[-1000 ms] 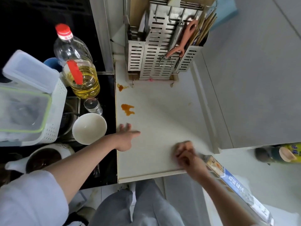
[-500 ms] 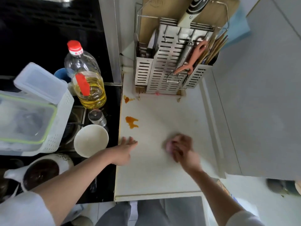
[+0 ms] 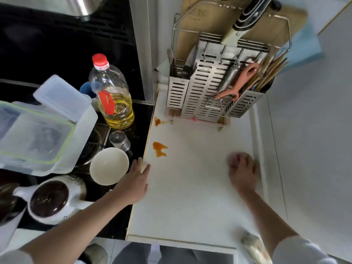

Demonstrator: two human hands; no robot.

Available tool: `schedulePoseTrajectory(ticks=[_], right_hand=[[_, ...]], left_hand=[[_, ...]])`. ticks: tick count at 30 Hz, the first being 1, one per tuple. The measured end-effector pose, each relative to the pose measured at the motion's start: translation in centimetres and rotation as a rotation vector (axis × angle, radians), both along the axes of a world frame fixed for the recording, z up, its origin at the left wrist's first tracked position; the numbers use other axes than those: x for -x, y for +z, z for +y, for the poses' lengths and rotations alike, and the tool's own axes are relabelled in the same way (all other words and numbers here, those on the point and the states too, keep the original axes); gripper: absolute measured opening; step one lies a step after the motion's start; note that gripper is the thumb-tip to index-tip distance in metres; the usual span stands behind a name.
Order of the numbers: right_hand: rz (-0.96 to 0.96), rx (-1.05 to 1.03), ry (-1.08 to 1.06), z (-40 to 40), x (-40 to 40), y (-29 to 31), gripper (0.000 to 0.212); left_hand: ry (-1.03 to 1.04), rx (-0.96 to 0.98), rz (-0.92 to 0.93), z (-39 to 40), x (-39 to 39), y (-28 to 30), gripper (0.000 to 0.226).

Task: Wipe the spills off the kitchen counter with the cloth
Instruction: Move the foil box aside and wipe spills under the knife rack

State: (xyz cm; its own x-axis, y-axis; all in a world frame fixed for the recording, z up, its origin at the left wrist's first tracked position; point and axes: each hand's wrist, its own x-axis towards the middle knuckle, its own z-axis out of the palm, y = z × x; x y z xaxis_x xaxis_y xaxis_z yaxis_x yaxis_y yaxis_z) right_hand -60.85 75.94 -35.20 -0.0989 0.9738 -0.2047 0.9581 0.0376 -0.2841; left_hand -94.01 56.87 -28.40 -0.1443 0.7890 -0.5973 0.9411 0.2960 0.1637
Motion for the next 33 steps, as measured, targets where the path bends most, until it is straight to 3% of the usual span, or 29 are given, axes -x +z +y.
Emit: schedulePoseTrajectory(ticks=[1,3,5,7,12,14,17,19,21,24,26,29,33], right_hand=[[-0.057,0.012,-0.083,1.1,-1.1,-0.1,0.058],[-0.081,-0.022,-0.048,2.5,-0.8,0.1,0.052],[0.082,-0.092,0.136,3.3,1.8,0.5,0.035],[0.247,-0.023,0.326,2.4,5.6,0.7,0.033],[0.291,0.179,0.92,-3.3,10.0,1.0,0.037],[0.328,0.193,0.783,-1.3,8.6,1.9,0.036],[0.286,0.047,0.122,2.5,8.2,2.6,0.031],[0.197,0.016,-0.086,2.7,10.9,2.7,0.031],[0.251,0.027,0.095,0.7,14.8,2.3,0.032],[0.324,0.176,0.622,-4.5,19.2,1.2,0.032],[0.357,0.236,0.776,-7.0,19.0,2.0,0.03],[0.395,0.185,0.634,-6.5,16.2,2.8,0.039],[0.235,0.064,0.489,-2.1,18.5,1.4,0.044]], left_hand=[[0.008,0.031,0.017,-0.2,-0.1,-0.1,0.07],[0.051,0.04,-0.015,-0.1,-0.6,-0.2,0.072],[0.097,0.027,-0.041,0.5,-0.6,-0.4,0.072],[0.105,0.088,-0.039,0.8,-0.3,-0.6,0.07],[0.098,0.167,-0.073,0.8,0.1,-0.9,0.071],[0.092,0.19,-0.108,0.9,0.3,-0.9,0.071],[0.085,0.185,-0.163,0.7,0.9,-0.9,0.071],[0.089,0.16,-0.208,0.6,1.2,-0.9,0.072],[0.082,0.126,-0.233,0.3,1.4,-0.8,0.073],[0.072,0.063,-0.24,-0.4,1.7,-0.9,0.074],[0.048,0.027,-0.216,-0.9,1.9,-1.3,0.075],[0.014,-0.008,-0.2,-1.4,2.2,-2.0,0.076],[-0.009,-0.038,-0.239,-1.8,2.3,-2.5,0.08]])
